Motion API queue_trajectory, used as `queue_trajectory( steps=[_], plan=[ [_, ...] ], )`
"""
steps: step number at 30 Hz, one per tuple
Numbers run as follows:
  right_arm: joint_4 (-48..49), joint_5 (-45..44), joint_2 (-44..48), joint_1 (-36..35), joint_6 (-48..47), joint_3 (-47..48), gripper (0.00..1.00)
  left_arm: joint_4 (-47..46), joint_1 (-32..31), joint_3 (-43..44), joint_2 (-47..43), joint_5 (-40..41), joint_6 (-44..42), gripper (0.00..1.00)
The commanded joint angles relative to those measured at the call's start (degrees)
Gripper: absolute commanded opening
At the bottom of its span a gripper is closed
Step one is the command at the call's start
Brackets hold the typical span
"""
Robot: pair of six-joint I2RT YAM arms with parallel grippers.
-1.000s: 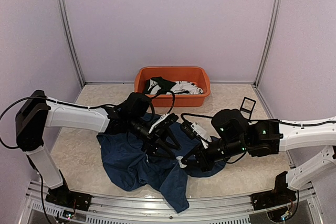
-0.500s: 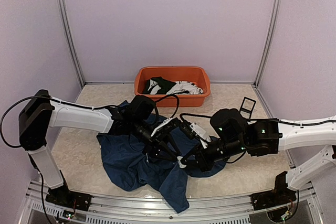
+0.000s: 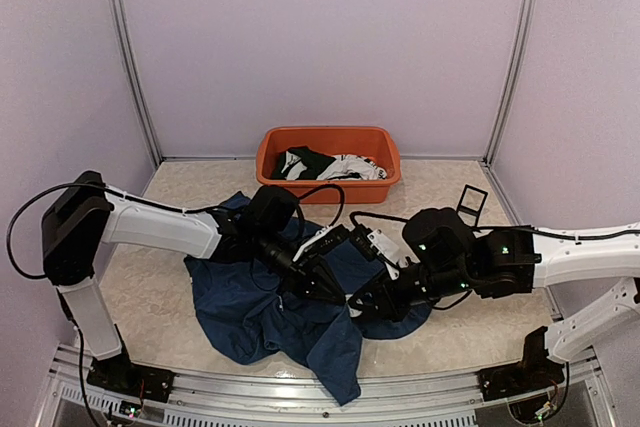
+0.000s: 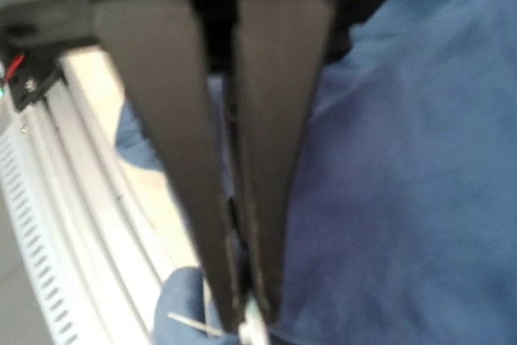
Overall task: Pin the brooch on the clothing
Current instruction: Pin the brooch onto the flattened clothing.
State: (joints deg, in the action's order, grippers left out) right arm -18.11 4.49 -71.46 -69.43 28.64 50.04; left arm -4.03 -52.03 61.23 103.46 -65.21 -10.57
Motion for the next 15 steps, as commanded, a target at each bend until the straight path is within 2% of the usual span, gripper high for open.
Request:
queue_trajectory(
  steps=[1, 4, 7, 11, 15],
  plan=[
    [3.45, -8.24, 7.46, -0.45, 1.43, -3.82, 0.49, -18.91, 1.45, -6.54, 0.09, 3.77, 14.34, 0.00],
    [7.70, -13.89, 14.01, -0.38, 3.68, -9.33, 0.82, -34.60, 2.28, -11.23, 0.53, 7.09, 23.64, 0.00],
    [13.08, -17.49, 20.50, -0.36, 5.03, -15.35, 0.99, -44.52, 2.20, -14.13, 1.53, 10.90, 29.45, 0.00],
    [27.87, -15.83, 25.56, -0.36, 2.98, -24.75, 1.00, -53.41, 2.06, -16.62, 3.28, 16.68, 34.27, 0.00],
    [35.04, -16.50, 22.71, -0.27, 1.68, -28.14, 1.00, -60.64, 1.79, -18.19, 4.85, 19.48, 37.47, 0.00]
  ],
)
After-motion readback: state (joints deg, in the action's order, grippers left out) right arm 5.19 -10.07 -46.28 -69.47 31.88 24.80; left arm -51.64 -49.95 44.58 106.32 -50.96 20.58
